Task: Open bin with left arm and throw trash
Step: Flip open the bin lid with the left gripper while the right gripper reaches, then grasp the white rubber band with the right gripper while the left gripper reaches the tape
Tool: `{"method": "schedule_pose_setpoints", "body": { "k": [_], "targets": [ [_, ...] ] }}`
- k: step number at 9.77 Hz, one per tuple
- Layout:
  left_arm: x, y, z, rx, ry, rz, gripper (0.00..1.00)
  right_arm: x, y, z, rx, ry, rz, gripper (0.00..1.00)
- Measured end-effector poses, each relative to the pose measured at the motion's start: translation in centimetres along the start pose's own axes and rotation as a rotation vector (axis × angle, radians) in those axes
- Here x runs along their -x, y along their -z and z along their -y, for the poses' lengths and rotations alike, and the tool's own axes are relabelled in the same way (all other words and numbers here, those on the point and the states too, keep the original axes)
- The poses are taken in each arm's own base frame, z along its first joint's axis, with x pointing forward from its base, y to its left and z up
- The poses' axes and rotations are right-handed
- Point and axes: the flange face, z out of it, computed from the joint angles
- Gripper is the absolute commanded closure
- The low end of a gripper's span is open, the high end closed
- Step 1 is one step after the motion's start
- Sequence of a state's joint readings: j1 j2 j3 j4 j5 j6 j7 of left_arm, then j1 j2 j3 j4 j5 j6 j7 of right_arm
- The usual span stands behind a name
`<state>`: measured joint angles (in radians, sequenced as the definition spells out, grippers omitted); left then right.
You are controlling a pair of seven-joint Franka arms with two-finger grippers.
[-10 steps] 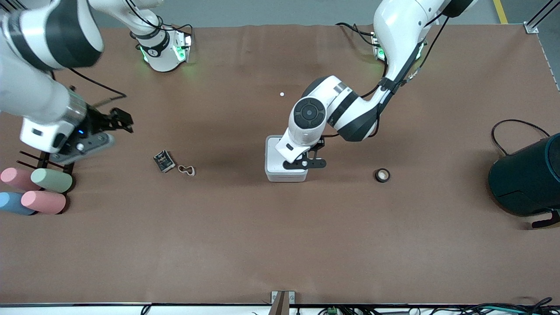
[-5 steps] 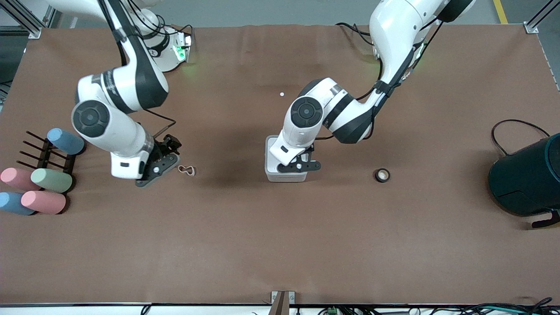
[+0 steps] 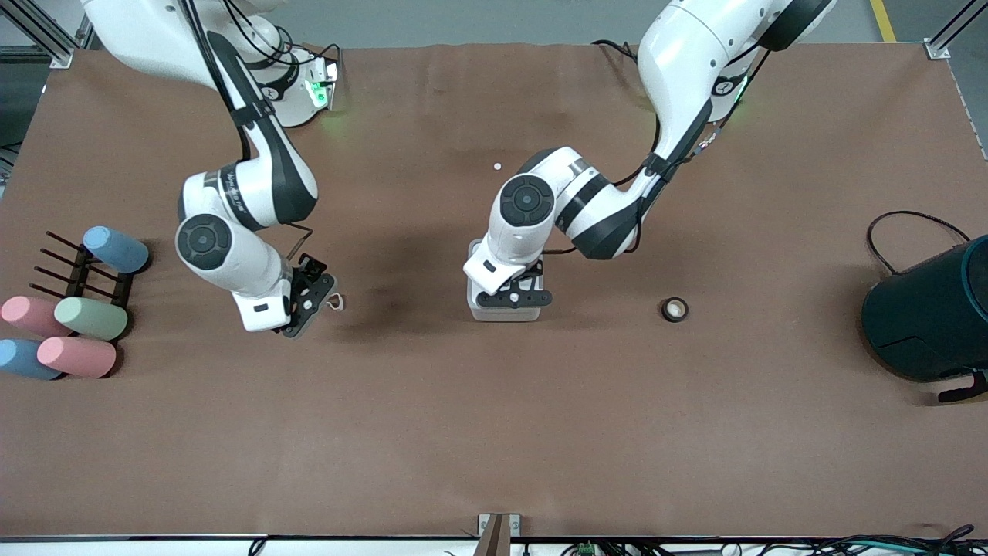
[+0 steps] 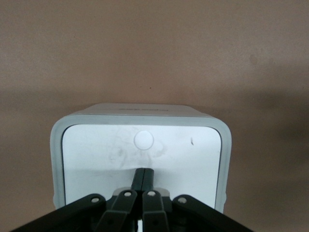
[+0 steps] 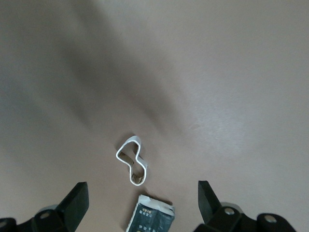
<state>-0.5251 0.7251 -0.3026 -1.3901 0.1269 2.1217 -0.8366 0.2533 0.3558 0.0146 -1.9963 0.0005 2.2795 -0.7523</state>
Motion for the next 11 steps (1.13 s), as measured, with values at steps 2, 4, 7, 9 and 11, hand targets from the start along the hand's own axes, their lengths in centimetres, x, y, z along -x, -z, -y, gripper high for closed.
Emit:
{"method": "schedule_pose_setpoints", "body": {
  "k": [2,4,7,9,11],
  "targets": [
    [-0.3,0.9,0.1,-0.008,0.004,0.004,0.67,0.8,-2.0,0.8,-0.007,0.016,0.007,0.05],
    [-1.7,5.0,1.8,-0.054,0.008,0.02,0.03,1.4,-4.3,1.9,0.018,0.034,-0.019,0.06],
    [-2.8,15.9,7.7,-0.119,-0.015,0.029,0.0,1.6,-6.9,3.1,0.026,0.082,-0.026,0.07],
    [-1.6,21.3,11.1,-0.174,-0.071,0.063,0.0,1.6,-7.5,2.9,0.031,0.083,-0.031,0.07],
    [-3.3,22.8,17.1,-0.19,-0.143,0.092,0.0,1.8,-7.9,2.5,0.036,0.077,-0.034,0.07]
  ]
}}
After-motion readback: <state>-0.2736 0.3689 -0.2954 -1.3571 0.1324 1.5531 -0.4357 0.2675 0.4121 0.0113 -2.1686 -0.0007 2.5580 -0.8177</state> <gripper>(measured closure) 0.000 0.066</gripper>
